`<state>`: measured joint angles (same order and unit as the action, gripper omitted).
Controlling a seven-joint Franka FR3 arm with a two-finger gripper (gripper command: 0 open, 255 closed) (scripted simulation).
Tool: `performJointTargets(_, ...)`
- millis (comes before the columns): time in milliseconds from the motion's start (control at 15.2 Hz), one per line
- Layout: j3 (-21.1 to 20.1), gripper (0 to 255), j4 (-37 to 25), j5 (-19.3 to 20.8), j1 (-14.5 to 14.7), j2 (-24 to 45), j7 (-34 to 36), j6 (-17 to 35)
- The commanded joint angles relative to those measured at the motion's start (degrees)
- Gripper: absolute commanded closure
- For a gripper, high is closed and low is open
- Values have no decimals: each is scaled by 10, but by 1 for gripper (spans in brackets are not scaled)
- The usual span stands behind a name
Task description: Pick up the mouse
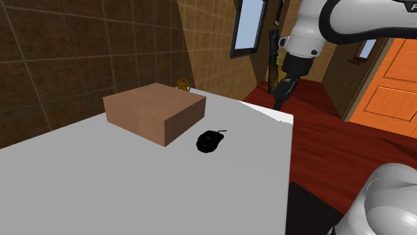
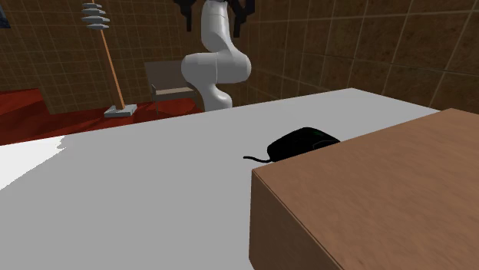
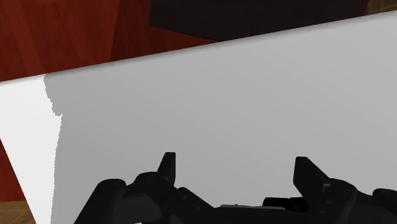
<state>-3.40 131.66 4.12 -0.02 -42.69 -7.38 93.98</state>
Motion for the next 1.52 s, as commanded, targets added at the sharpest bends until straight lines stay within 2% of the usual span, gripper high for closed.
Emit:
performJointTargets(0, 0, 0, 0, 0, 0, 0, 0, 0)
performJointTargets(396, -63, 0, -64, -55, -34, 141, 192, 12)
performJointTargets(726, -95, 0, -135, -88, -56, 267, 343, 22)
performJointTargets(1320, -102, 0, -281, -136, -73, 488, 581, 43)
performJointTargets(1452, -101, 0, -269, -136, -73, 491, 579, 58)
